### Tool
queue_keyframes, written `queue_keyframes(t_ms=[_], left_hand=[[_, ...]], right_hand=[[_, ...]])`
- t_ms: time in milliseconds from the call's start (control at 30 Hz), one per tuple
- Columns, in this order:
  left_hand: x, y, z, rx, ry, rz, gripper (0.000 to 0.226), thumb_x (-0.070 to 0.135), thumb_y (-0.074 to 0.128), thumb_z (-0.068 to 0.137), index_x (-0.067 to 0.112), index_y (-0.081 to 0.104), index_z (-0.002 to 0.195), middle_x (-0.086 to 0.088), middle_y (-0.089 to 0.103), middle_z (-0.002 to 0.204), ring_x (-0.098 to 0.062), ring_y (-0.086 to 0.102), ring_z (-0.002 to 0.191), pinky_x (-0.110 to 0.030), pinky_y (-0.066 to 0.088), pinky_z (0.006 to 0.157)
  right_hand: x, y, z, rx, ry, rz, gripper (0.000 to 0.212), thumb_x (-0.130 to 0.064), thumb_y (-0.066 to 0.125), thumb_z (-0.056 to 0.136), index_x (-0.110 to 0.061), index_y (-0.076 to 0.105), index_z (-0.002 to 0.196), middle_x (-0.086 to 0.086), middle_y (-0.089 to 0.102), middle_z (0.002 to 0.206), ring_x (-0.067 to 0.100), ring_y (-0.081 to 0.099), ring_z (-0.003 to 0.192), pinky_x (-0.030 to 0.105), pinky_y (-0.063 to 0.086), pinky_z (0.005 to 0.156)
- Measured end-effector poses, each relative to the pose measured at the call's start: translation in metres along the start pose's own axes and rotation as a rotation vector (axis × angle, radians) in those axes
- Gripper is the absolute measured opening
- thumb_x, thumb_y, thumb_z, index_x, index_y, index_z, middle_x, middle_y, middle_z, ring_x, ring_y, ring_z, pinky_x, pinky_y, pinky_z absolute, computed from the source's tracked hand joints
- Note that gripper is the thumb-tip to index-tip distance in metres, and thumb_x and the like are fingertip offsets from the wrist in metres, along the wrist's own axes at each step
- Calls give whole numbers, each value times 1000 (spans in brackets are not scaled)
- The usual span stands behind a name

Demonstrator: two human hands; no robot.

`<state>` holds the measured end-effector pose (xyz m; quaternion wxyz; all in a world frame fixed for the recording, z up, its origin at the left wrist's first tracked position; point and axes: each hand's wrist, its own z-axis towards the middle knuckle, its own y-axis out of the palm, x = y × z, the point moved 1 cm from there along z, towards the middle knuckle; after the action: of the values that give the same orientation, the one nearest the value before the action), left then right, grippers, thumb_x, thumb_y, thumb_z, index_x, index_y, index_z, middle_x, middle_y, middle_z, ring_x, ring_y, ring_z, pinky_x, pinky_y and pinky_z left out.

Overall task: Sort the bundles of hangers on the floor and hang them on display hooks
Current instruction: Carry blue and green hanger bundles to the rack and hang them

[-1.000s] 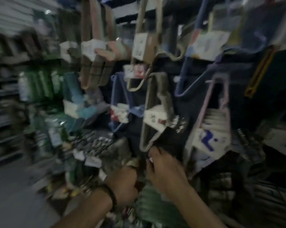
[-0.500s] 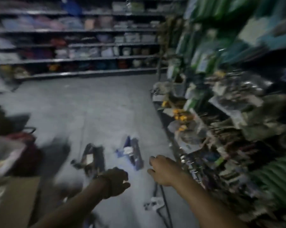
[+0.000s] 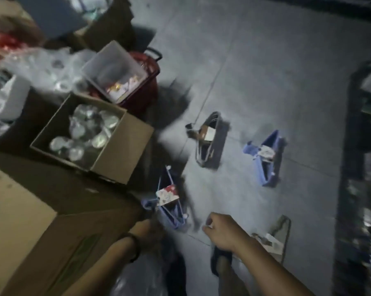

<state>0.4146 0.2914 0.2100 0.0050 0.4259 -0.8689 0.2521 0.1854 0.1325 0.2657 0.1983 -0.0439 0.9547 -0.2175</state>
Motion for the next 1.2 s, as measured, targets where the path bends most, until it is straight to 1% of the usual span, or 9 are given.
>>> queue_keyframes(t_ms=[267,433,600,733,900,1000,1067,1133,1200], left_hand=[[-46,73,155,65,-233,-491,28,48,59,95,29,61,75,6,64,81,-16,62,76,-25,43,71],[-83,145,288,94,-395,-778,21,27,70,95,18,72,77,-2,71,84,-16,66,78,-27,49,71],[-87,173,399,189,-505,-1123,68,21,75,92,9,45,152,-9,56,146,-31,59,127,-28,45,91],[-88,187,462,317,-476,-1377,49,2,73,86,11,55,131,-6,68,126,-9,64,93,-19,49,72],[-79,204,476,436,-568,-1502,54,11,67,76,20,55,128,-1,70,115,-20,64,97,-35,53,86],[-91,208,471,377,-633,-1535,51,7,61,77,14,64,128,-8,73,114,-24,67,98,-29,52,72],[-99,211,468,294,-624,-1555,56,18,71,63,13,69,119,-8,75,108,-27,69,97,-32,54,69],[-103,220,472,236,-564,-1586,60,29,77,48,13,76,107,-7,79,104,-34,72,101,-48,60,85],[-98,218,466,260,-491,-1564,55,29,76,49,11,77,101,-4,80,99,-29,73,101,-43,58,90]], right_hand=[[21,62,235,-228,19,-46,34,-41,57,101,-16,62,123,1,67,109,17,58,90,26,41,74],[50,123,379,-310,55,-116,53,-47,53,102,-14,47,144,12,60,141,29,60,124,28,42,87],[47,186,481,-302,46,-3,51,-36,60,100,-16,44,145,10,63,136,30,63,120,34,49,91],[54,232,526,-266,15,130,37,-25,62,99,-19,53,134,2,66,126,24,65,113,37,53,94],[52,261,521,-370,185,412,41,-8,49,106,-10,41,146,10,57,143,28,57,130,41,51,100],[53,268,516,-407,202,596,36,-9,58,102,-18,50,135,8,71,122,24,72,106,41,63,85],[53,269,515,-371,168,559,40,-13,59,100,-21,49,138,8,68,129,25,68,113,48,59,96],[56,267,515,-302,137,596,36,-6,55,102,-21,55,134,7,69,129,26,67,117,49,55,104],[60,262,510,-263,105,681,36,0,51,102,-20,59,131,7,72,125,26,68,116,48,54,105]])
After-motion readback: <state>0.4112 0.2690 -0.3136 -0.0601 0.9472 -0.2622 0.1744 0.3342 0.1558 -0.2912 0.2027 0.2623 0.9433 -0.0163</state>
